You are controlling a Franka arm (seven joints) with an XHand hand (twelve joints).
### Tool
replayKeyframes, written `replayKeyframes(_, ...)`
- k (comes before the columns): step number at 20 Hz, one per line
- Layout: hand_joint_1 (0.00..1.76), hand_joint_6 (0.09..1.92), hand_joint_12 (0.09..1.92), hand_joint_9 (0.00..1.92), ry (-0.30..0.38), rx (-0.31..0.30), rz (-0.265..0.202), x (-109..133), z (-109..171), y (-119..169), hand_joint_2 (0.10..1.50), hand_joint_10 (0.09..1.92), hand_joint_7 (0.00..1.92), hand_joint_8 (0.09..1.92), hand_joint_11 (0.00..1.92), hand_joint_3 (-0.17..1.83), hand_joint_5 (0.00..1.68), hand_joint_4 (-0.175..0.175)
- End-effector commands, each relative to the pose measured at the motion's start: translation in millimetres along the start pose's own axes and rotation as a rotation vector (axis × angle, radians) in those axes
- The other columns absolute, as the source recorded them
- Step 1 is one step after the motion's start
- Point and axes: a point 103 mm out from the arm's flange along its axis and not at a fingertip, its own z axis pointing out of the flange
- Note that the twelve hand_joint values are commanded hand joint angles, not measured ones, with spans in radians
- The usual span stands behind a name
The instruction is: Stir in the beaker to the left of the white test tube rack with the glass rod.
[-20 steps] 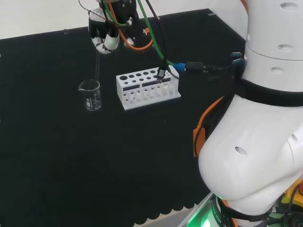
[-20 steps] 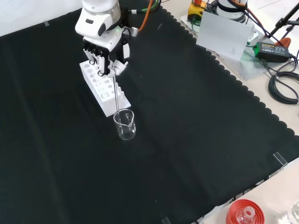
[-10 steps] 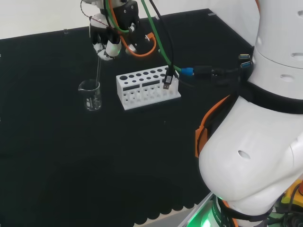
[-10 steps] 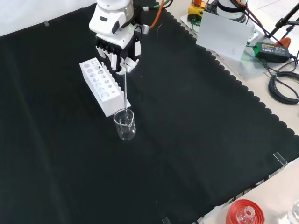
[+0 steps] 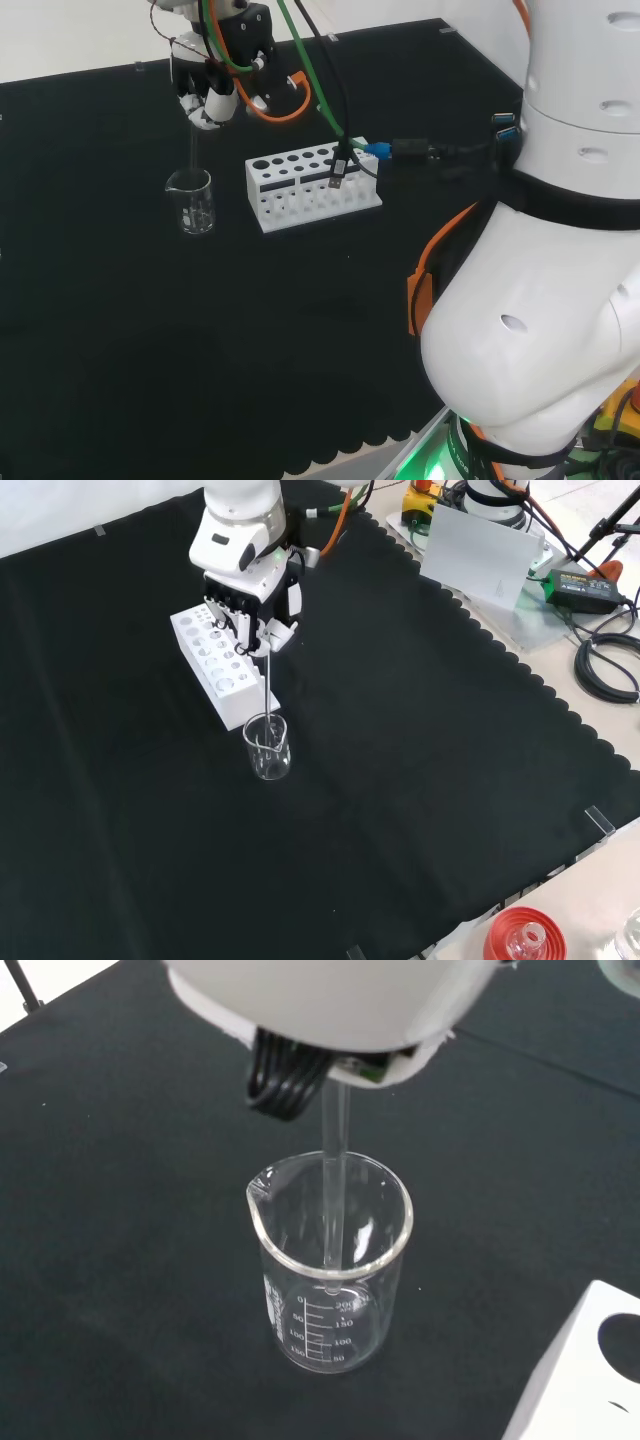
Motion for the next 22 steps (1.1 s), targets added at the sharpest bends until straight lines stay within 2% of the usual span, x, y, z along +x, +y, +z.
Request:
replayKeyframes(1, 1.25, 0.83, 0.6, 1.89, -0.003, 0.007, -0.005, 2.8, 1.8, 8.6, 0.56, 0.22, 1.58, 0.58, 1.65, 0.89, 1.2, -0.175)
replayKeyframes(2, 1.29, 0.81, 0.6, 1.89, -0.005, 0.006, -0.003, 1.4, 1.2, 9.6, 0.54, 0.22, 1.5, 0.66, 1.65, 0.91, 1.19, -0.175)
replayKeyframes(3, 1.27, 0.83, 0.61, 1.9, -0.007, 0.006, -0.001, -0.7, 0.4, 10.7, 0.55, 0.21, 1.53, 0.68, 1.65, 0.9, 1.2, -0.175)
replayKeyframes(6, 1.32, 0.79, 0.62, 1.89, -0.009, 0.005, 0.004, -9.2, -0.9, 13.5, 0.52, 0.21, 1.43, 0.76, 1.64, 0.93, 1.18, -0.175)
replayKeyframes(14, 1.33, 0.79, 0.62, 1.89, -0.014, 0.004, 0.025, -22.6, -2.0, 4.4, 0.51, 0.2, 1.4, 0.78, 1.64, 0.94, 1.17, -0.175)
replayKeyframes(18, 1.33, 0.8, 0.62, 1.89, -0.018, 0.003, 0.027, -15.8, -5.0, -3.9, 0.51, 0.2, 1.4, 0.78, 1.64, 0.94, 1.17, -0.175)
replayKeyframes(22, 1.33, 0.8, 0.62, 1.89, -0.018, -0.002, 0.004, 5.2, -8.0, -8.1, 0.51, 0.2, 1.4, 0.79, 1.64, 0.94, 1.17, -0.175)
